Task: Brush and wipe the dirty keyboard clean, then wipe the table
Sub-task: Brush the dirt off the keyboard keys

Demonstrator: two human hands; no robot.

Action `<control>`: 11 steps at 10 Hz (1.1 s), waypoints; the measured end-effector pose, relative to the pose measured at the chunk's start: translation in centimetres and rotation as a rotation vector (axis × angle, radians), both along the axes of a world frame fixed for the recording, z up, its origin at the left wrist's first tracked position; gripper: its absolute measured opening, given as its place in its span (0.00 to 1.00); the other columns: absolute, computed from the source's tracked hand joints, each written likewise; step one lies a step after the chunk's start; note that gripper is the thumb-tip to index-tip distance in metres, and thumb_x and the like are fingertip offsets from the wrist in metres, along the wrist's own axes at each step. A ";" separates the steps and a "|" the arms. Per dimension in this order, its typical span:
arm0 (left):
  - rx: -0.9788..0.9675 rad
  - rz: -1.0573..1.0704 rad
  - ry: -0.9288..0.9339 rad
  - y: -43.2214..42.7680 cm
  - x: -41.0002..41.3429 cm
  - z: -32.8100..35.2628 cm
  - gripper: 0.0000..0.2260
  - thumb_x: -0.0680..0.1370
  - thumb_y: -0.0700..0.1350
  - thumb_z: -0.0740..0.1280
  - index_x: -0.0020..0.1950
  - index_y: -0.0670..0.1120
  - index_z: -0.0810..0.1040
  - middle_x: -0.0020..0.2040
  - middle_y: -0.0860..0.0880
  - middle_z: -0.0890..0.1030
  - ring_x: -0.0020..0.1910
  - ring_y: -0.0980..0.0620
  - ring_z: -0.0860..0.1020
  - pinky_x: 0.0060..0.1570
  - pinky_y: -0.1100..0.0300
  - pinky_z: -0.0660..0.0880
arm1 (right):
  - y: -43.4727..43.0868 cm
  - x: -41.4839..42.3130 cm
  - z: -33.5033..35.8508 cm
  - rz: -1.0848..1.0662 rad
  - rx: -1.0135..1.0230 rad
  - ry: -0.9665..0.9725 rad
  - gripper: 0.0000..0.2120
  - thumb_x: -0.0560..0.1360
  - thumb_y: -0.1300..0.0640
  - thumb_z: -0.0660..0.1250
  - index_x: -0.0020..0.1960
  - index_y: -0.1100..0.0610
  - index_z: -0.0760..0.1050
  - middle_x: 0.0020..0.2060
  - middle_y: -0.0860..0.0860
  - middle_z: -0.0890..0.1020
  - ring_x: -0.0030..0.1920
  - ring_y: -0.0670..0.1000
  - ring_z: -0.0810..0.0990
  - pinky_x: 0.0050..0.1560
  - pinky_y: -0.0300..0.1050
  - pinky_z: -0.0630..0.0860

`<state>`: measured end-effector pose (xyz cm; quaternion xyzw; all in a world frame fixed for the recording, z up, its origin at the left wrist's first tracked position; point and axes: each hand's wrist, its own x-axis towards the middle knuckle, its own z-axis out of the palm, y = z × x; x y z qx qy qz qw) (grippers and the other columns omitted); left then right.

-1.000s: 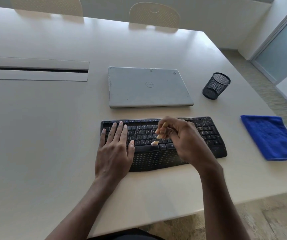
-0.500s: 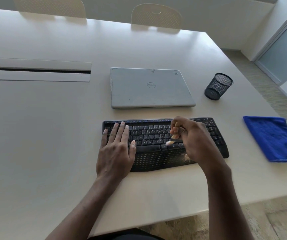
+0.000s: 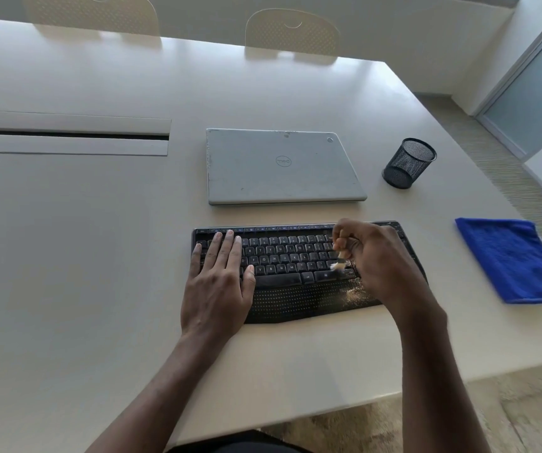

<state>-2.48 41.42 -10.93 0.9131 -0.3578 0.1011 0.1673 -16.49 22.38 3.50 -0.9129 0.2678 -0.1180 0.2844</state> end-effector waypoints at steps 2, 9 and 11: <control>-0.003 -0.002 0.004 0.0 0.0 0.0 0.29 0.83 0.56 0.53 0.81 0.43 0.68 0.82 0.45 0.66 0.82 0.48 0.62 0.81 0.42 0.57 | 1.3 1.1 -0.2 0.139 0.132 -0.091 0.12 0.81 0.67 0.66 0.47 0.52 0.81 0.43 0.48 0.87 0.43 0.45 0.86 0.48 0.39 0.83; 0.002 -0.004 -0.001 0.0 0.0 0.1 0.29 0.84 0.56 0.53 0.81 0.43 0.68 0.81 0.44 0.67 0.82 0.47 0.62 0.82 0.43 0.56 | -2.7 -2.1 -0.5 -0.118 -0.051 -0.061 0.14 0.81 0.65 0.66 0.45 0.48 0.79 0.40 0.45 0.86 0.40 0.43 0.85 0.46 0.47 0.85; 0.006 -0.001 -0.004 0.0 0.0 0.1 0.29 0.84 0.55 0.54 0.81 0.43 0.68 0.81 0.44 0.67 0.82 0.47 0.62 0.82 0.43 0.56 | -0.2 -0.9 -0.3 -0.011 0.055 -0.159 0.11 0.81 0.64 0.67 0.47 0.50 0.81 0.42 0.45 0.87 0.42 0.41 0.86 0.47 0.37 0.82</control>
